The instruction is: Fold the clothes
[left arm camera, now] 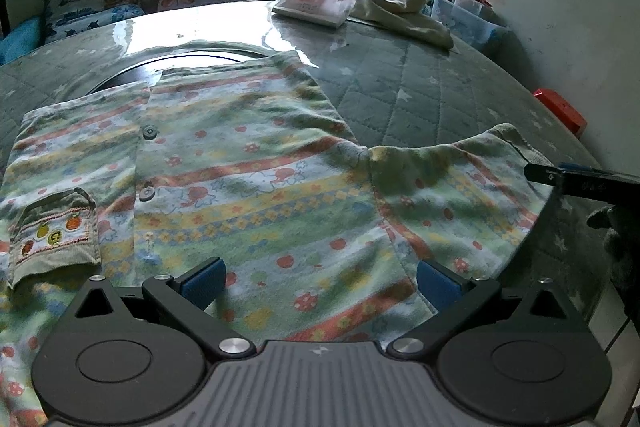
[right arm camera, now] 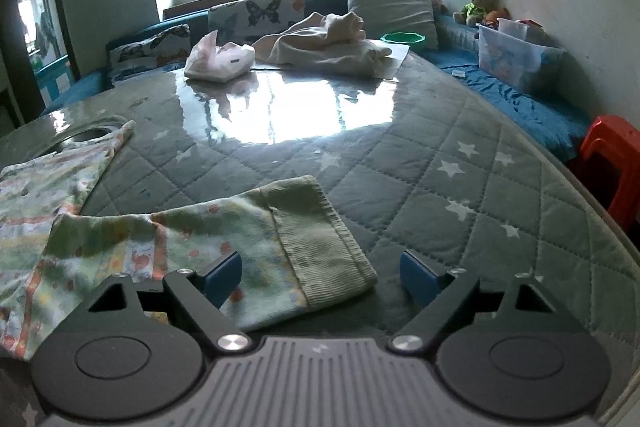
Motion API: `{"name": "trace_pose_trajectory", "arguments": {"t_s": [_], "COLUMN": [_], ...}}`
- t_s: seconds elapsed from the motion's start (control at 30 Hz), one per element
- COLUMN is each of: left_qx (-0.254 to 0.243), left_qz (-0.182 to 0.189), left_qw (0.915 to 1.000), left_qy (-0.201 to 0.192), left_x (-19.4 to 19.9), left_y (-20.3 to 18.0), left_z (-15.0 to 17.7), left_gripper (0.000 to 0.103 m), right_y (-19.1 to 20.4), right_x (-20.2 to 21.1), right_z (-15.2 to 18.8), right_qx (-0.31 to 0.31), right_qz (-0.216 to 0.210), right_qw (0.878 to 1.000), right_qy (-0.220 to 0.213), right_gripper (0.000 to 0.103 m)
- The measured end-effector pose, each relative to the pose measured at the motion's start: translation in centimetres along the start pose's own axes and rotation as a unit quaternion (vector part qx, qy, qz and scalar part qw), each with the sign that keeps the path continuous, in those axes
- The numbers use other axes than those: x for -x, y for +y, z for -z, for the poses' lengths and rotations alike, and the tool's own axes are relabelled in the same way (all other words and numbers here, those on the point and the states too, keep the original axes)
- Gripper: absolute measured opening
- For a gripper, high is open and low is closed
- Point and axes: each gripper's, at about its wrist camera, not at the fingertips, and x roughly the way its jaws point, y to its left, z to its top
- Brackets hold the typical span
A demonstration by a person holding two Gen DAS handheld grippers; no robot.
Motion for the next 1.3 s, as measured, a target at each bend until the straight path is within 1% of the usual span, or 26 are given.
{"name": "trace_pose_trajectory", "arguments": {"t_s": [0.4,0.53,0.57,0.63,0.7,0.8,0.87,0.93,1.03,1.07,1.2,1.3], "left_qx": [0.002,0.003,0.003,0.003,0.004,0.006,0.006,0.007,0.009,0.010,0.012,0.012], "left_qz": [0.000,0.000,0.000,-0.001,-0.002,-0.002,-0.002,-0.001,-0.001,-0.001,0.000,0.000], "left_qw": [1.0000,1.0000,1.0000,1.0000,1.0000,1.0000,1.0000,1.0000,0.9999,0.9999,0.9999,0.9999], "left_qy": [0.001,0.001,0.001,0.001,0.000,-0.001,-0.001,-0.002,-0.004,-0.005,-0.007,-0.010], "left_x": [0.1,0.2,0.2,0.3,0.3,0.5,0.5,0.6,0.7,0.7,0.9,1.4], "left_y": [0.0,0.0,0.0,0.1,0.1,0.2,0.3,0.4,0.6,0.6,0.8,1.1], "left_z": [0.1,0.1,0.1,0.2,0.2,0.2,0.2,0.2,0.2,0.2,0.2,0.2], "left_gripper": [0.103,0.103,0.103,0.103,0.103,0.103,0.103,0.103,0.103,0.103,0.103,0.103], "right_y": [0.4,0.4,0.4,0.3,0.2,0.1,0.1,0.0,0.1,0.2,0.0,0.1], "right_x": [0.2,0.3,0.4,0.4,0.5,0.5,0.4,0.4,0.3,0.3,0.6,1.3], "right_z": [-0.3,-0.4,-0.5,-0.5,-0.6,-0.7,-0.7,-0.7,-0.6,-0.6,-0.8,-1.4], "right_qx": [0.010,0.006,0.004,0.000,-0.004,-0.006,-0.011,-0.015,-0.010,-0.002,-0.012,-0.021], "right_qz": [-0.006,-0.011,-0.013,-0.018,-0.024,-0.027,-0.020,-0.012,-0.009,-0.009,-0.029,-0.042], "right_qw": [1.000,1.000,1.000,1.000,1.000,1.000,1.000,1.000,1.000,1.000,0.999,0.999], "right_qy": [0.004,0.006,0.007,0.008,0.009,0.010,0.010,0.008,0.008,0.009,0.011,-0.004], "right_gripper": [0.068,0.056,0.055,0.045,0.039,0.038,0.040,0.052,0.052,0.050,0.017,0.014]}}
